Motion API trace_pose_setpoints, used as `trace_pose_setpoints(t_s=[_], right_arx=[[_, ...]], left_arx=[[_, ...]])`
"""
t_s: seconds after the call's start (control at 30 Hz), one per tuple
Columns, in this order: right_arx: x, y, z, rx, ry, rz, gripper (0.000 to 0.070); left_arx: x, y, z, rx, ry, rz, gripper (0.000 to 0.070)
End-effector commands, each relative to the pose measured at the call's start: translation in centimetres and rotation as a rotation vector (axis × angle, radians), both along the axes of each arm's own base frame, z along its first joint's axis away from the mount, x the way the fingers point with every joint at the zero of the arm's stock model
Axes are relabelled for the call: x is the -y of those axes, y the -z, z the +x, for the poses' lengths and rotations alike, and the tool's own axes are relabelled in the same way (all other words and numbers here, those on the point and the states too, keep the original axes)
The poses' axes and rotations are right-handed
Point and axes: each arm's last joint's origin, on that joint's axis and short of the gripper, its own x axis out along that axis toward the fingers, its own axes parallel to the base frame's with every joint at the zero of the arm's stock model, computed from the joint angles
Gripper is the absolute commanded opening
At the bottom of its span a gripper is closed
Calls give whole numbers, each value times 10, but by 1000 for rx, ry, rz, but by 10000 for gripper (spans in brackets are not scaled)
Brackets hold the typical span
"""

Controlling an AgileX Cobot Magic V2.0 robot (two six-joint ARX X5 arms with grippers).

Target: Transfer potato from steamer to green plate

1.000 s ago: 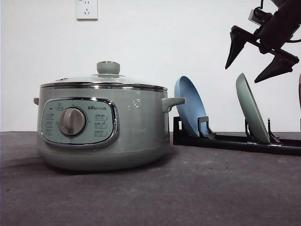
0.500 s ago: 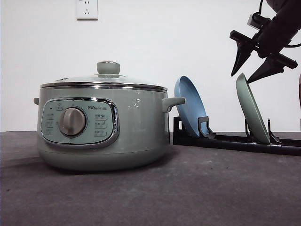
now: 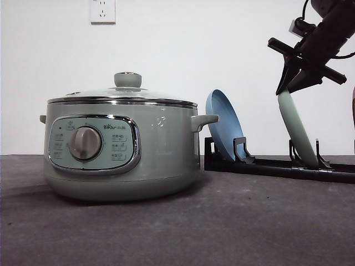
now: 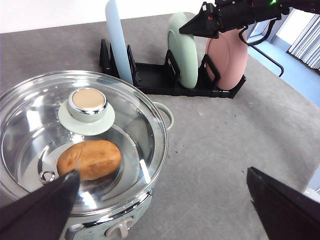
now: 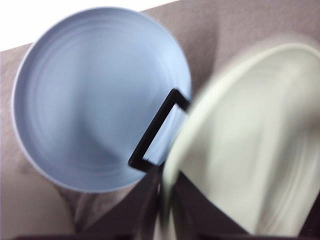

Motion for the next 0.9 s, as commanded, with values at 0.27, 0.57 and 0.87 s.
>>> trace_pose_setpoints(t_s=[0.27, 0.57, 0.87], right_arx=[[4, -17, -1, 32, -24, 106, 0], [-5, -80, -45, 183, -168, 190, 0], [-21, -131, -129, 282, -344, 37, 0]], left_arx=[[0, -5, -1, 0, 7, 0, 700], [0, -5, -2, -8, 6, 2, 700], [0, -4, -2, -12, 6, 3, 700]])
